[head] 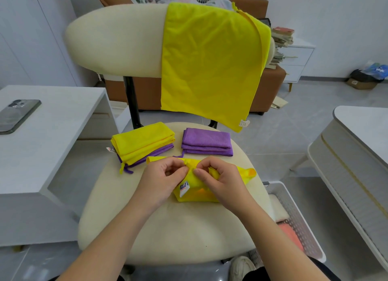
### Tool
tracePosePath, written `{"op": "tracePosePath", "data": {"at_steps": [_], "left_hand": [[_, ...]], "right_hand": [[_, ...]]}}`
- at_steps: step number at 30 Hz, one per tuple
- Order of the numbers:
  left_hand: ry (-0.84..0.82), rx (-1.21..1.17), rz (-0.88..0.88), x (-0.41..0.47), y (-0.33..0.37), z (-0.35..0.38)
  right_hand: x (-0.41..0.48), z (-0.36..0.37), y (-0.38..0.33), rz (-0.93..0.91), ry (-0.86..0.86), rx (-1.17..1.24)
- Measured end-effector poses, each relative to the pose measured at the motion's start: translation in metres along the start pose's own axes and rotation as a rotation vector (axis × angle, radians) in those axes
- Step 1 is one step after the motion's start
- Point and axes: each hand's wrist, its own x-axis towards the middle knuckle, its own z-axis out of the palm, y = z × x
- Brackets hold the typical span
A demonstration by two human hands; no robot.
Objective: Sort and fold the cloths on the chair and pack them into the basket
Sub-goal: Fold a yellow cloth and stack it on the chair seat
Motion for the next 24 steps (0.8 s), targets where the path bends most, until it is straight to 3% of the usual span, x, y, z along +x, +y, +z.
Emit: {"op": "tracePosePath", "data": {"at_steps": [24], "left_hand": [[-0.140,0.190,0.061,-0.0025,0.0015,-0.0099]], "right_hand": [[0.0011,0.0014,0.0037,-0.026,-0.043,-0.085]]}}
